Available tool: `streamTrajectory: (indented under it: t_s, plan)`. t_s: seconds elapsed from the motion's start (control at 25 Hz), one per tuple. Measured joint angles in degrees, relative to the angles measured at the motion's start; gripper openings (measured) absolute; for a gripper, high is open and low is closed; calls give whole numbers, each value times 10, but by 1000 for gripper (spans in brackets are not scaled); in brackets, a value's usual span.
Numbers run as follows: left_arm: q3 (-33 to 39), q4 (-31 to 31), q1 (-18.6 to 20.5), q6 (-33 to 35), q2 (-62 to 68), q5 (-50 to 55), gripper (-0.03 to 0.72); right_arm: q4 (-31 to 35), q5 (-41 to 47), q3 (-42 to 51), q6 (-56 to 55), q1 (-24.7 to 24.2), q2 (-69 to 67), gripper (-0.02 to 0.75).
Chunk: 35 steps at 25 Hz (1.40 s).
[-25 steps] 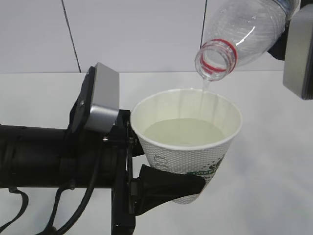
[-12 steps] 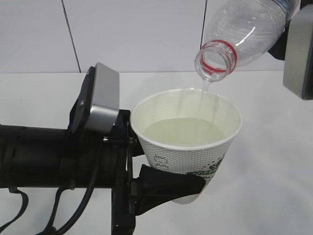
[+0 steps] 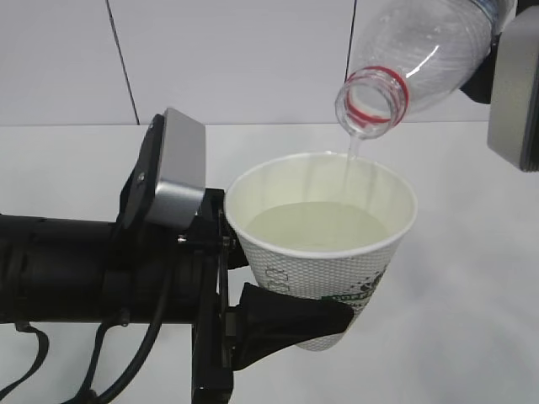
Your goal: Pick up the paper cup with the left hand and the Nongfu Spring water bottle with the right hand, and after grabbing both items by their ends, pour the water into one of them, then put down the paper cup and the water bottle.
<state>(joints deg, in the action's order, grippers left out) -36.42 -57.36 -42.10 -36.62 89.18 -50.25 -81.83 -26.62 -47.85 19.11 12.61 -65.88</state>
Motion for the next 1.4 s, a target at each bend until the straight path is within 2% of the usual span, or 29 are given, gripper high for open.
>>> streamTrajectory:
  t_s: [1.08,1.4]
  plan:
    - [0,0,0,0,0,0,465,0,-16,0,-186,0,0,438]
    - [0,0,0,0,0,0,465,0,-16,0,-311,0,0,438]
